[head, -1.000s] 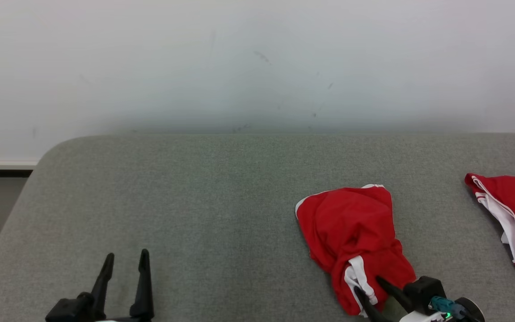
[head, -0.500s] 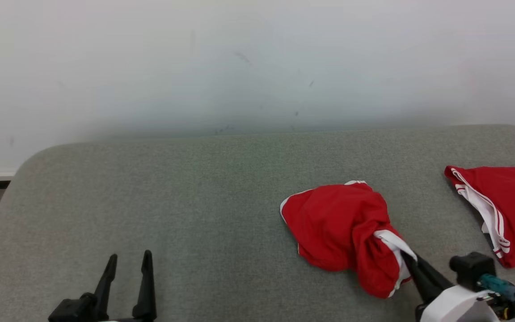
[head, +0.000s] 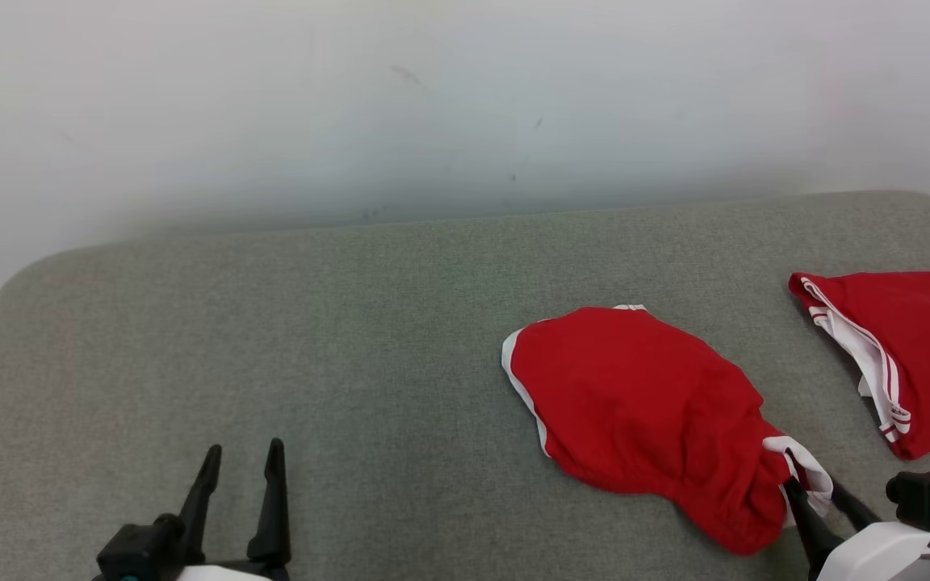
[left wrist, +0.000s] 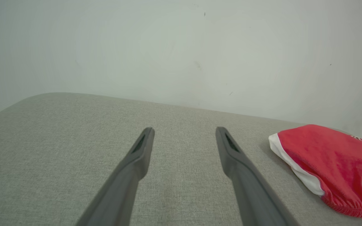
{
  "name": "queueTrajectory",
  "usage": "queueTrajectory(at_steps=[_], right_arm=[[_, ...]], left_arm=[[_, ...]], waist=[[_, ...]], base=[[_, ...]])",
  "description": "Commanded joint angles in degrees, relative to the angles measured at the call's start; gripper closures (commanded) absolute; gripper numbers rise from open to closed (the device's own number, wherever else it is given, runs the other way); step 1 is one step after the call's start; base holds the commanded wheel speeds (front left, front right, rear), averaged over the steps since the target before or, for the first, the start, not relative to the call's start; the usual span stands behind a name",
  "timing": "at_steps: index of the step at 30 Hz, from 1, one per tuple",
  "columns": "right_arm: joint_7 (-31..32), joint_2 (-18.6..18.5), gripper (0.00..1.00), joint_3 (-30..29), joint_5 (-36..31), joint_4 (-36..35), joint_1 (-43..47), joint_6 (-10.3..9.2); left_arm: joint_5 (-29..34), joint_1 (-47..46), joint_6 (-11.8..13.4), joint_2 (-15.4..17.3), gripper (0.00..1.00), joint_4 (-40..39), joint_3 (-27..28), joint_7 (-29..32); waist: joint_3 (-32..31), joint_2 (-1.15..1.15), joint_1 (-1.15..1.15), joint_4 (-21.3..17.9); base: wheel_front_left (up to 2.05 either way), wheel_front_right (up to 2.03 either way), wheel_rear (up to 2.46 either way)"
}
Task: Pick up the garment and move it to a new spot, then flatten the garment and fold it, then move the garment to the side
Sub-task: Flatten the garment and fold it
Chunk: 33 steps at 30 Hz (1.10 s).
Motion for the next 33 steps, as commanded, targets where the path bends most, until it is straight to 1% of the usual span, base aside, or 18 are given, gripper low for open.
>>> queueTrajectory(at_steps=[1,5,8,12,16,20,24,26,28,33], right_arm=[[-0.66,0.03,0.00,-0.31,-0.09,0.10,-0.82,-0.12],[-3.41,-0.27,0.00,-2.03,-1.19,0.58,-1.29,-0.12],[-5.92,-0.68,0.00,-4.11,-2.48,-1.04,-0.95,-0.12],[-9.63,-0.24,0.00,-5.80,-4.12,-5.98,0.68,-0.12],[-10.05,-0.33,0.00,-3.28,-4.74,-12.85,3.50,-0.12],[-7.45,-0.99,0.00,0.64,-4.81,-17.41,7.49,-0.12],[-2.99,-1.81,0.00,4.96,-4.65,-19.04,9.62,-0.12],[-0.27,-2.17,0.00,7.52,-4.85,-18.80,9.89,-0.12],[1.88,-2.29,0.00,8.30,-5.24,-17.92,9.50,-0.12],[5.82,-0.88,0.00,7.60,-8.72,-14.00,7.50,-0.12]], left_arm=[[-0.18,-0.44,-0.15,0.21,0.00,0.11,0.17,0.00],[0.06,-0.33,-0.16,0.20,0.00,0.39,0.09,0.00],[-0.12,0.10,-0.09,0.20,0.00,0.55,0.00,0.00],[-0.42,0.61,0.10,0.20,0.00,0.49,-0.02,0.00],[-0.78,0.77,0.16,0.20,0.00,0.48,0.03,0.00],[-0.90,0.93,0.21,0.20,0.00,0.50,0.05,0.00],[-0.93,0.98,0.24,0.20,0.00,0.30,0.02,0.00],[-0.95,0.90,0.22,0.20,0.00,0.30,-0.15,0.00],[-0.95,0.58,0.15,0.20,0.00,0.39,-0.32,0.00],[-0.99,-0.15,0.09,0.21,0.00,0.64,-0.62,0.00]], waist=[[0.10,0.00,0.00,0.07],[0.06,0.00,0.00,0.29],[-0.31,0.00,0.00,0.48],[-0.74,0.00,0.00,0.49],[-1.20,0.00,0.00,0.35],[-1.54,0.00,0.00,0.25],[-1.50,0.00,0.00,-0.02],[-1.41,0.00,0.00,-0.01],[-1.23,0.00,0.00,0.08],[-0.65,0.00,0.00,0.72]], base=[[0.00,0.00,0.00],[0.00,0.00,0.00],[0.00,0.00,0.00],[0.00,0.00,0.00],[0.00,0.00,0.00],[0.00,0.00,0.00],[0.00,0.00,0.00],[0.00,0.00,0.00],[0.00,0.00,0.00],[0.00,0.00,0.00]])
